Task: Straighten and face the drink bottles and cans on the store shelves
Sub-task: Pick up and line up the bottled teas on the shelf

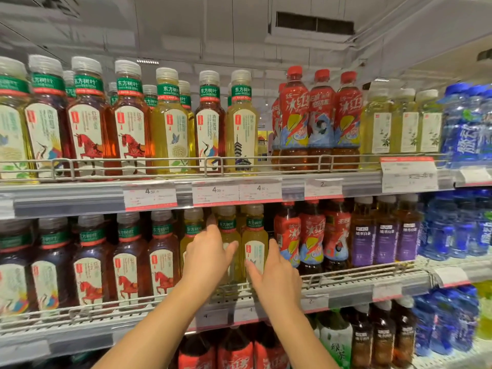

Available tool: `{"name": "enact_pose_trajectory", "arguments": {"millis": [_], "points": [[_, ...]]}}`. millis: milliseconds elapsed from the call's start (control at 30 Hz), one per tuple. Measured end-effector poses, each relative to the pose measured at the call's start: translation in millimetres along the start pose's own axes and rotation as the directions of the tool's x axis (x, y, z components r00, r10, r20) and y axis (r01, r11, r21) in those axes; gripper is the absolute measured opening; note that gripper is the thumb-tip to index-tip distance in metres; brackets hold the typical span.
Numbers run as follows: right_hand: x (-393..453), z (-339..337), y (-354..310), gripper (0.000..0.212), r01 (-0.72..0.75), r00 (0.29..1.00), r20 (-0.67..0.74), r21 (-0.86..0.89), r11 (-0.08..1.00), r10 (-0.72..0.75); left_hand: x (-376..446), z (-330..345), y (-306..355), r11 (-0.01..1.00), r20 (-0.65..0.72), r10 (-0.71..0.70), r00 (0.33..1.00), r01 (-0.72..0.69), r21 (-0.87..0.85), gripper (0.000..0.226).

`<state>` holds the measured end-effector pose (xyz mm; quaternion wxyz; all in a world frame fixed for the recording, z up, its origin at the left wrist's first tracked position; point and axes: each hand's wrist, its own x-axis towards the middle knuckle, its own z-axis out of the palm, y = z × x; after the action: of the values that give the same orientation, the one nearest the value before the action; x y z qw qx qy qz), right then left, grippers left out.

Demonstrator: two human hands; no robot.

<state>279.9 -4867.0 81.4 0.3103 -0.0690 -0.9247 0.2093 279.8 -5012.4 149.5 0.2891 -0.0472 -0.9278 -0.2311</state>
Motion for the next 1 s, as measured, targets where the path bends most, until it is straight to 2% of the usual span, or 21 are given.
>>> {"name": "enact_pose_trajectory", "arguments": {"millis": [67, 267, 433, 600, 700, 767, 800, 867, 933, 1000], "points": [[7, -3, -3, 0.077, 0.002, 0.999, 0.034, -0.017, 1.0, -0.001, 1, 3, 4, 1.0, 0.053, -0.029, 0.998, 0.029, 0.005, 0.041], [16, -7, -4, 0.061, 0.0, 0.999, 0.037, 0.038, 0.999, -0.001, 1, 3, 7, 1.0, 0.026, 0.0, 1.0, -0.001, 0.03, 0.033], [14, -9, -2, 0.063, -0.002, 1.0, 0.005, 0.054, 0.999, 0.002, -5, 1, 7, 0.998, -0.022, 0.023, 0.999, -0.022, 0.059, 0.042], [14, -3, 6, 0.066, 0.002, 1.0, 0.003, 0.141, 0.99, -0.002, -12, 6, 3, 0.997, -0.078, 0.05, 0.996, -0.046, 0.053, 0.051], [16, 1, 10, 0.067, 0.003, 1.0, 0.02, 0.187, 0.982, -0.007, -18, 1, -5, 0.991, -0.21, 0.123, 0.97, -0.13, -0.02, 0.054], [17, 2, 13, 0.065, 0.019, 0.999, 0.034, 0.209, 0.978, -0.027, -20, -9, -18, 0.982, -0.34, 0.133, 0.931, -0.171, -0.083, 0.045], [17, 3, 14, 0.064, 0.024, 0.999, 0.041, 0.217, 0.976, -0.034, -20, -13, -26, 0.983, -0.376, 0.109, 0.92, -0.155, -0.094, 0.042], [18, 5, 16, 0.06, 0.027, 0.997, 0.062, 0.21, 0.977, -0.041, -19, -18, -41, 0.995, -0.364, 0.016, 0.931, -0.053, -0.09, 0.044], [19, 6, 17, 0.056, 0.043, 0.995, 0.081, 0.194, 0.98, -0.06, -16, -18, -49, 0.998, -0.275, -0.058, 0.96, 0.045, -0.054, 0.052], [20, 5, 17, 0.053, 0.059, 0.993, 0.088, 0.19, 0.98, -0.077, -14, -18, -49, 0.997, -0.201, -0.079, 0.976, 0.079, -0.01, 0.059]]}}
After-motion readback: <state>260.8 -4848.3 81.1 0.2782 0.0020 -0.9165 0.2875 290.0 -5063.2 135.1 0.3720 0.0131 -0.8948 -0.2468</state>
